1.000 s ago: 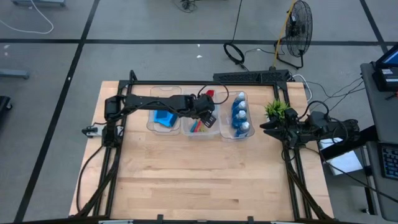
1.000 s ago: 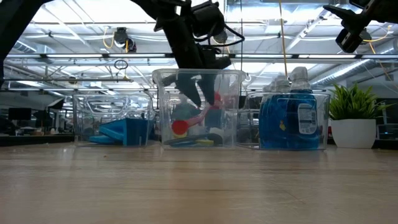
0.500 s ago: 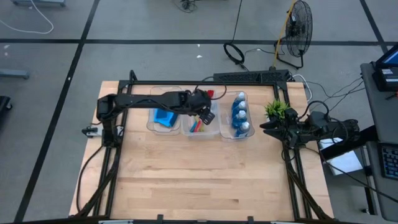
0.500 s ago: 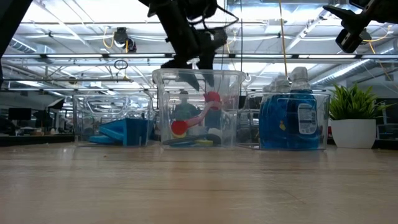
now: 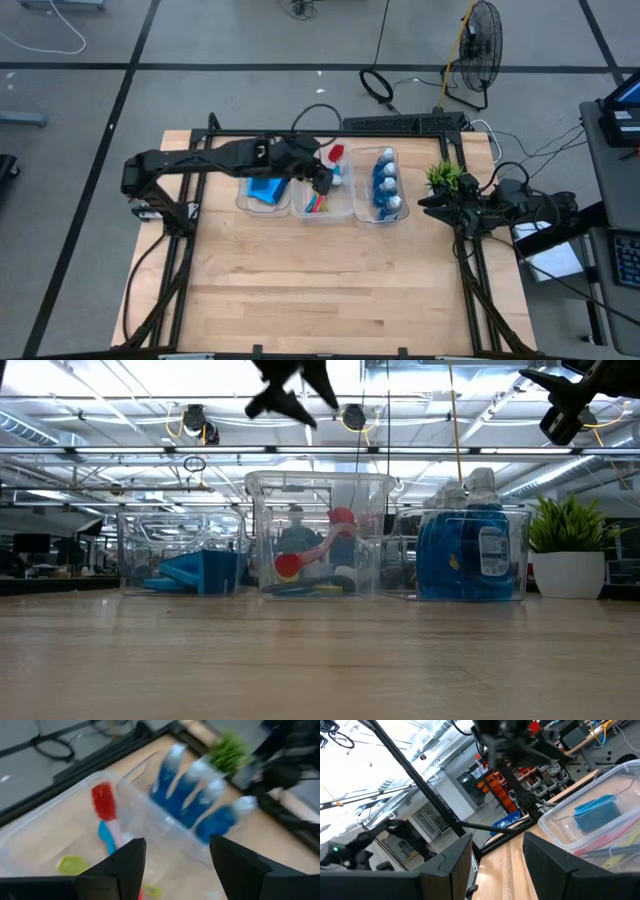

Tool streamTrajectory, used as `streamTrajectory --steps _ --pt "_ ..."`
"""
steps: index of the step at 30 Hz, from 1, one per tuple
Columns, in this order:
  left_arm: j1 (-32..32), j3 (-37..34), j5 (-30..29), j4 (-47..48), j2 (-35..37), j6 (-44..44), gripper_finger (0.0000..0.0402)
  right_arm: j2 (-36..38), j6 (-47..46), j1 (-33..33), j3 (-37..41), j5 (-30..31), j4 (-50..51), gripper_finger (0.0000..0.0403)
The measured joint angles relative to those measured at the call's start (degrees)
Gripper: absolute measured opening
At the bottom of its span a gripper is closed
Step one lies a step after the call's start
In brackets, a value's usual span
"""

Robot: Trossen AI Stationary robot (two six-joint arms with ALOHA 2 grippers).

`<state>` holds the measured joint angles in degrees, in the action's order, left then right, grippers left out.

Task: Pick & Place Kitchen Sink Supplies
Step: Return to Home Position

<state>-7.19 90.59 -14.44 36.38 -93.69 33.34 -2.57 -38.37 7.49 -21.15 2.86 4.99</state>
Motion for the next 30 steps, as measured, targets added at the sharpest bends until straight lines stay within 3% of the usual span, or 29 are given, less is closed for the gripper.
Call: streamTrajectory --steps 10,21,25,30 --pt "8.0 0.0 0.0 3.4 7.9 1.1 0.0225 0.0 0.0 0.0 0.0 0.0 0.0 0.0167" --pt "16.2 0.0 -1.3 12.0 9.4 5.7 0.0222 0.0 0.2 0.0 0.0 0.0 0.0 0.0167" --pt "18.0 0.0 -3.7 13.8 9.5 6.3 0.0193 0.0 0.2 0.0 0.0 0.0 0.0 0.0167" --pt "19.7 0.0 -6.9 14.4 9.7 5.1 0.0128 0.0 0.2 0.0 0.0 0.0 0.0 0.0167"
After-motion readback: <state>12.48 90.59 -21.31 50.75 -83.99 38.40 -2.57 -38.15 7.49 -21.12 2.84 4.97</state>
